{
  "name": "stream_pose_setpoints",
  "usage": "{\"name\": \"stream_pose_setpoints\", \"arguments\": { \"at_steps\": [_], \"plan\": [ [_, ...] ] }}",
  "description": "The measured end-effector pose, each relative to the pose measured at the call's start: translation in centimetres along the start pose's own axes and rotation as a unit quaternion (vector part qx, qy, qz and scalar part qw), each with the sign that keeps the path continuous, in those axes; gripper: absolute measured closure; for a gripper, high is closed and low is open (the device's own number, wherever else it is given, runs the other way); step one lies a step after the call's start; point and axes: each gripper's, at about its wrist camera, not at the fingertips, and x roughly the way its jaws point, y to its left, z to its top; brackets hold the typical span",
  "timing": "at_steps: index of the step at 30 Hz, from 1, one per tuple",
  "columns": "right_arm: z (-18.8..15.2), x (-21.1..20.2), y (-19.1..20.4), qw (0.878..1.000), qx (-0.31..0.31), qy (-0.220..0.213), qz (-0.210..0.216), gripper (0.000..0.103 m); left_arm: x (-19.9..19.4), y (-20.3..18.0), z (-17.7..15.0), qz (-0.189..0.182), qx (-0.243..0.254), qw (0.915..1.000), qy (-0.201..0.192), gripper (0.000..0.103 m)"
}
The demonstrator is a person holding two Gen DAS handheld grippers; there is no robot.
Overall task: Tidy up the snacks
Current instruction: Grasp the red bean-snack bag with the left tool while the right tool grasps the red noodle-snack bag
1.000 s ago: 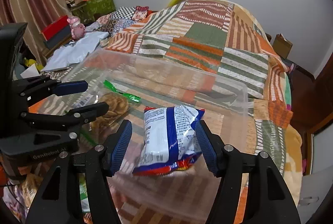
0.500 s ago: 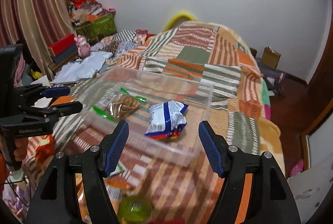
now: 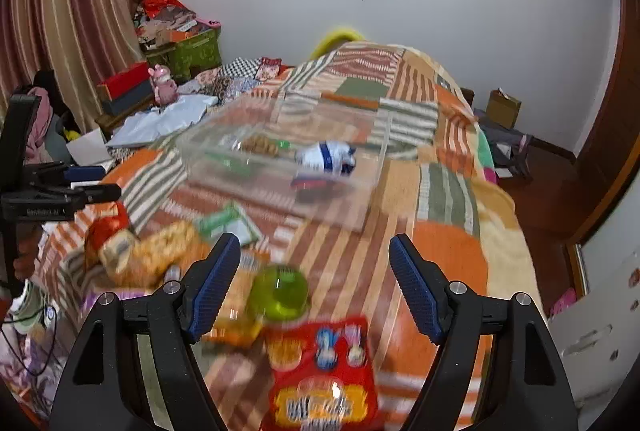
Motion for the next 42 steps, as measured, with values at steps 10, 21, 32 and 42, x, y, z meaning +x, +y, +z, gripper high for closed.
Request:
{"name": "stream_pose_setpoints", "arguments": {
  "at_steps": [10, 21, 32, 42],
  "plan": [
    [-5.3, 1.1, -0.6, 0.998, 0.032, 0.061, 0.002, 0.026, 1.5, 4.2, -5.6, 0.015, -0.047, 0.9979, 0.042, 0.031],
    [-8.0, 3.3, -1.0, 0.993, 0.028, 0.113, -0.015, 0.023, 2.5, 4.9, -7.1, 0.034, -0.032, 0.9978, 0.047, 0.021],
    [-8.5, 3.3, -2.6, 0.991, 0.082, 0.102, 0.016, 0.031, 4.4, 5.9, -6.8, 0.028, -0.049, 0.9973, 0.048, 0.023],
    [-7.8, 2.7, -2.9, 0.993, 0.089, 0.082, 0.000, 0.036, 4.4, 5.3, -6.5, 0.034, -0.030, 0.9984, 0.035, 0.037]
  ]
}}
